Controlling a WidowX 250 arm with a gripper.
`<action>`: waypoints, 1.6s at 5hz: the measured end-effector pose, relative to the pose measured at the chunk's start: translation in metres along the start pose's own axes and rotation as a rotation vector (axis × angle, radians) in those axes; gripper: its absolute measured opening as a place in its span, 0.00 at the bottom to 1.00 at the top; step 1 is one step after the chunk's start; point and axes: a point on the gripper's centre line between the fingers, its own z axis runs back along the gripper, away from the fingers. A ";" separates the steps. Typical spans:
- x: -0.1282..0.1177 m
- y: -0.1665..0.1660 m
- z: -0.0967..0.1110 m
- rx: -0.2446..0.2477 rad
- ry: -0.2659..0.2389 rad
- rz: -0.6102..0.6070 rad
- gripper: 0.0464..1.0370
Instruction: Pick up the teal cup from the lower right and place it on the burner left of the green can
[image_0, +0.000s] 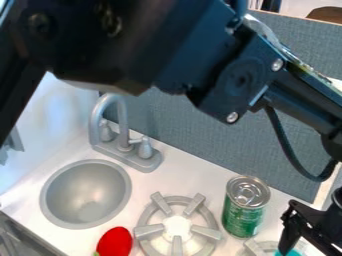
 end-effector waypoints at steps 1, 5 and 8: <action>-0.004 0.001 -0.015 0.014 0.037 -0.002 0.96; 0.014 -0.010 -0.047 -0.003 0.049 0.008 0.96; 0.027 -0.010 -0.053 0.030 0.064 0.032 0.91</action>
